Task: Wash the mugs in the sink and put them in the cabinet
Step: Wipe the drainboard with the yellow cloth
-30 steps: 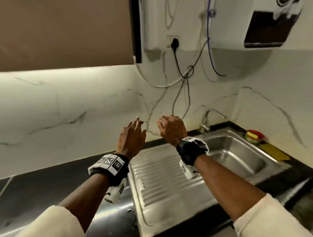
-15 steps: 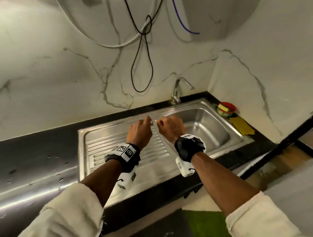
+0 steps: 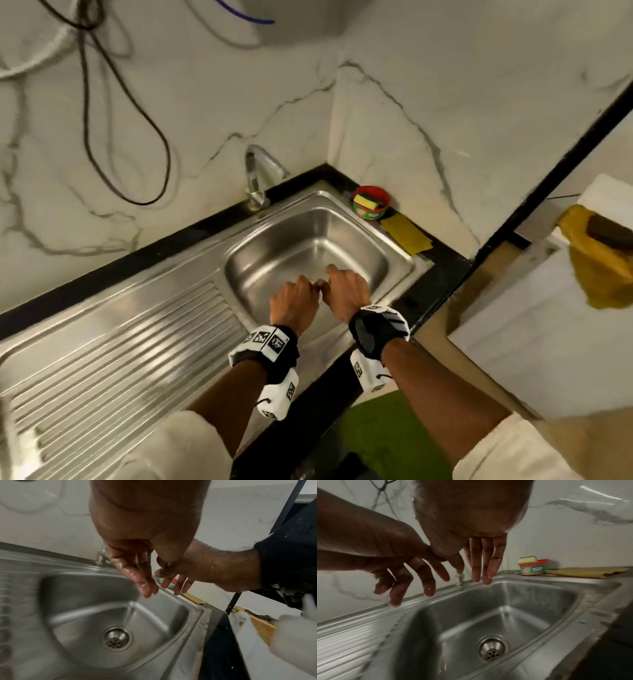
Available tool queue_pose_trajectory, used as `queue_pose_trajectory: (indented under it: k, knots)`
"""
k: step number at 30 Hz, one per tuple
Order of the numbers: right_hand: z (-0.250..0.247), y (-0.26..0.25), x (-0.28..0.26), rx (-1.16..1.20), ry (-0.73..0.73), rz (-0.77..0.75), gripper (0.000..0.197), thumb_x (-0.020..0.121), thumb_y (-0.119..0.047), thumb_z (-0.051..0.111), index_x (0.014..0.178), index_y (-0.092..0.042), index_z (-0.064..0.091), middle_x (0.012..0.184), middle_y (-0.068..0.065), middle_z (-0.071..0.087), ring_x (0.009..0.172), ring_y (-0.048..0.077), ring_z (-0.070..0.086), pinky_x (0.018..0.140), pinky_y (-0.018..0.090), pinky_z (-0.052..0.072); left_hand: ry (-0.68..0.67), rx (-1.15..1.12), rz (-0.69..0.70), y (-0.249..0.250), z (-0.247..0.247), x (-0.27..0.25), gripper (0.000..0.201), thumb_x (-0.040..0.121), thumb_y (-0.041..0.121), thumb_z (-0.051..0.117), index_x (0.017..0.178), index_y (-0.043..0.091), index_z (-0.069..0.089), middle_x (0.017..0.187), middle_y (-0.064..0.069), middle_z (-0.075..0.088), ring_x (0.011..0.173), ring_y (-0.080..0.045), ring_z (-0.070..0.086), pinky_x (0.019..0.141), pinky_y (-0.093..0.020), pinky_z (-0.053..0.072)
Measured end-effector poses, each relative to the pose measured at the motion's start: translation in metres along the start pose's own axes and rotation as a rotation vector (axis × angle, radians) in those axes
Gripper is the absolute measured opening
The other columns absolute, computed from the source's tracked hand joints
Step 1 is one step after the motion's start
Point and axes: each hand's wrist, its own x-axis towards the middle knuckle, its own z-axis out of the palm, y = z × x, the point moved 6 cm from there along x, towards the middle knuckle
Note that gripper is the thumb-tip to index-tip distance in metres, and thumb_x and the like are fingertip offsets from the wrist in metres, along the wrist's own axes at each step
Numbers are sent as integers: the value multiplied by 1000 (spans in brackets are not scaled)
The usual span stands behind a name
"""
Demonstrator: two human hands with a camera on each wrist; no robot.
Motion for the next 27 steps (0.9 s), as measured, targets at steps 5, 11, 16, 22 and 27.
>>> queue_pose_trajectory:
  k: [5, 11, 16, 22, 27]
  knots:
    - [-8, 69, 42, -77, 43, 89, 34, 100, -32, 43, 121, -8, 51, 109, 17, 67, 104, 34, 62, 80, 37, 46, -75, 48, 14, 44, 35, 50, 51, 100, 52, 35, 113, 7, 57, 109, -19, 67, 100, -38, 64, 82, -42, 51]
    - [-9, 157, 106, -147, 20, 156, 38, 99, -34, 44, 124, -5, 49, 119, 18, 63, 116, 36, 53, 91, 41, 42, -144, 0, -41, 96, 77, 112, 51, 99, 54, 40, 117, 10, 57, 112, -16, 66, 102, -35, 63, 85, -43, 51]
    - [-6, 218, 148, -150, 3, 249, 40, 101, -33, 37, 126, -4, 50, 127, 20, 56, 121, 38, 48, 96, 44, 37, -178, -81, -103, 124, 103, 150, 42, 97, 51, 45, 110, 14, 60, 105, -12, 70, 101, -35, 64, 86, -43, 52]
    - [1, 267, 177, -121, 16, 429, 47, 94, -35, 44, 123, 1, 53, 124, 21, 55, 115, 37, 49, 95, 45, 37, -199, -94, -165, 137, 119, 171, 41, 96, 50, 49, 110, 14, 62, 111, -12, 67, 101, -34, 63, 87, -42, 51]
    - [-2, 278, 196, -7, 65, 511, 65, 87, -47, 55, 129, 3, 46, 130, 22, 49, 116, 38, 47, 97, 45, 34, -208, -99, -203, 135, 123, 179, 45, 95, 56, 47, 105, 15, 63, 101, -8, 70, 95, -32, 65, 82, -41, 51]
